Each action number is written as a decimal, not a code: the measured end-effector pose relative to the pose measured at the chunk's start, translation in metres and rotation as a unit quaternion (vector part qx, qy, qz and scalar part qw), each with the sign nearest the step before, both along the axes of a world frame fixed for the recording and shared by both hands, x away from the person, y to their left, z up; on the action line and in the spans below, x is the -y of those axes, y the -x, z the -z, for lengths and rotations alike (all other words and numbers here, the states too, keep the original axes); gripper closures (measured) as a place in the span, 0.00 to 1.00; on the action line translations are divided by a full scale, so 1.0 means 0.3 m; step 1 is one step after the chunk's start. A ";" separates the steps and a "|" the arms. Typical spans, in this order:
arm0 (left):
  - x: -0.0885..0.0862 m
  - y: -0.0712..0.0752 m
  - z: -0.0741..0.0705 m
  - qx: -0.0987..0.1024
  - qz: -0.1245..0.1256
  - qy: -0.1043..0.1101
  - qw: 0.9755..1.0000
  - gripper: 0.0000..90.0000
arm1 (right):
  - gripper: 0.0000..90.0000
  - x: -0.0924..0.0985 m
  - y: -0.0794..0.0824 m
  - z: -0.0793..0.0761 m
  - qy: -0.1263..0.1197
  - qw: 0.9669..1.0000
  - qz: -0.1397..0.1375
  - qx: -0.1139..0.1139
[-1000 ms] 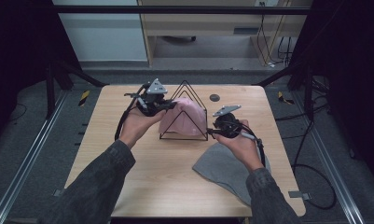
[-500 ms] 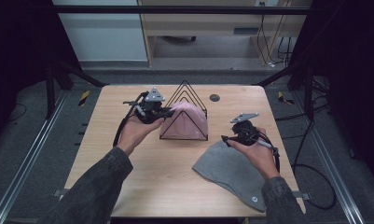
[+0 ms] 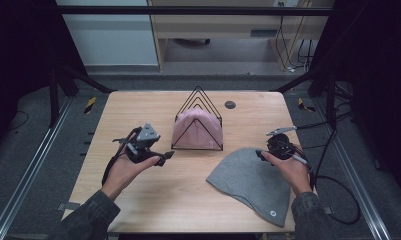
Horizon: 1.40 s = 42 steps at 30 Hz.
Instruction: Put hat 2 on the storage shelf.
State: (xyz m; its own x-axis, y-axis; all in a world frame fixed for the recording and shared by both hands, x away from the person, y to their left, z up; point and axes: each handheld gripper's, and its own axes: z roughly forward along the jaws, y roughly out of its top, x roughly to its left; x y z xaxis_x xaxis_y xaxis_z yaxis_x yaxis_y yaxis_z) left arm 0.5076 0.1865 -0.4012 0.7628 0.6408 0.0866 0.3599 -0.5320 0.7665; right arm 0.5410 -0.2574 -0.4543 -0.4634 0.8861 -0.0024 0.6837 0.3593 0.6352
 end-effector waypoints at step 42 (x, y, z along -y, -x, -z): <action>-0.261 0.178 0.173 -0.037 -0.080 -0.043 0.995 0.15 | 0.95 0.019 0.068 0.032 0.002 0.999 -0.036 -0.017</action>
